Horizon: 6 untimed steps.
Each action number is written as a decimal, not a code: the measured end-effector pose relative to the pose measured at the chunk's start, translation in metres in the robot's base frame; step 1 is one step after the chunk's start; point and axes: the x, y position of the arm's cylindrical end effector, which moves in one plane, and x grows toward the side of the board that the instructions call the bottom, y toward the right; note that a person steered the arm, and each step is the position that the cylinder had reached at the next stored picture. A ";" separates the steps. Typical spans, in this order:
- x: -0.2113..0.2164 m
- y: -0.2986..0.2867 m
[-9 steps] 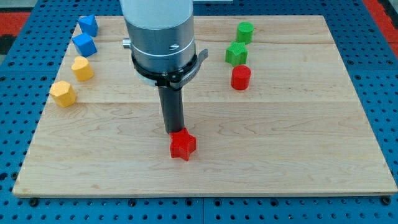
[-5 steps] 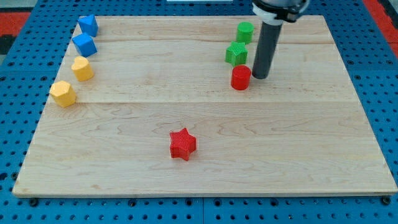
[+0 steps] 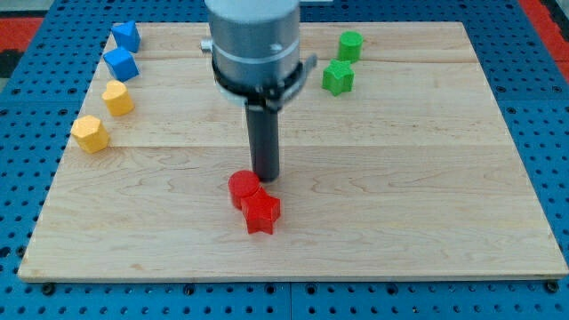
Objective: Push the red circle into the red star
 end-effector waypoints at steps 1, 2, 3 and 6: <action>-0.018 0.004; -0.018 0.004; -0.019 0.003; -0.019 0.002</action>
